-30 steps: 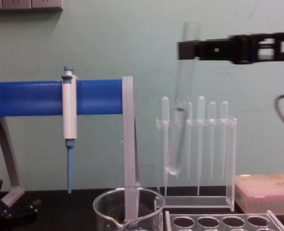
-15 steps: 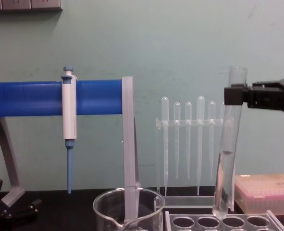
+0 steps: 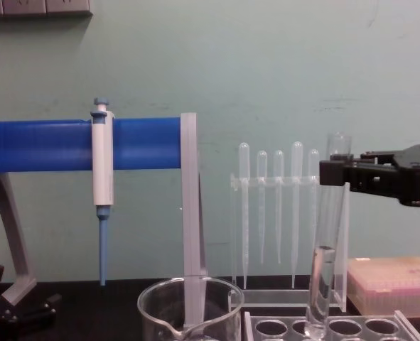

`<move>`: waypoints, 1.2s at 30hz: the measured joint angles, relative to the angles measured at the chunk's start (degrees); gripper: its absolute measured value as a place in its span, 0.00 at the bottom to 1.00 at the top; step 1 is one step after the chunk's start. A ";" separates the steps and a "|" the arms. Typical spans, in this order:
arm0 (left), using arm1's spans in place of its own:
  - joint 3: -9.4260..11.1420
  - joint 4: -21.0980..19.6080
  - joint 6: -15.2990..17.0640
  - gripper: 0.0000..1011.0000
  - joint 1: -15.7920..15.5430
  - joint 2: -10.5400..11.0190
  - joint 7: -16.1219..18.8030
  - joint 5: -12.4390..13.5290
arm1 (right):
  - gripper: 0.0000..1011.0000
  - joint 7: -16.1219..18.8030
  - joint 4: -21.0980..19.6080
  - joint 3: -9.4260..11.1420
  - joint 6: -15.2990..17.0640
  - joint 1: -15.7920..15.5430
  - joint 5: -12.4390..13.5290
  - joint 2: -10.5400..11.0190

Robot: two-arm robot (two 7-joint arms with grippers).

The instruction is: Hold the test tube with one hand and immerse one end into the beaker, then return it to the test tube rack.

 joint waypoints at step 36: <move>0.00 0.00 0.00 0.99 0.00 0.00 0.00 0.00 | 0.24 -0.39 5.89 -1.39 -0.94 -0.42 -7.06 -4.96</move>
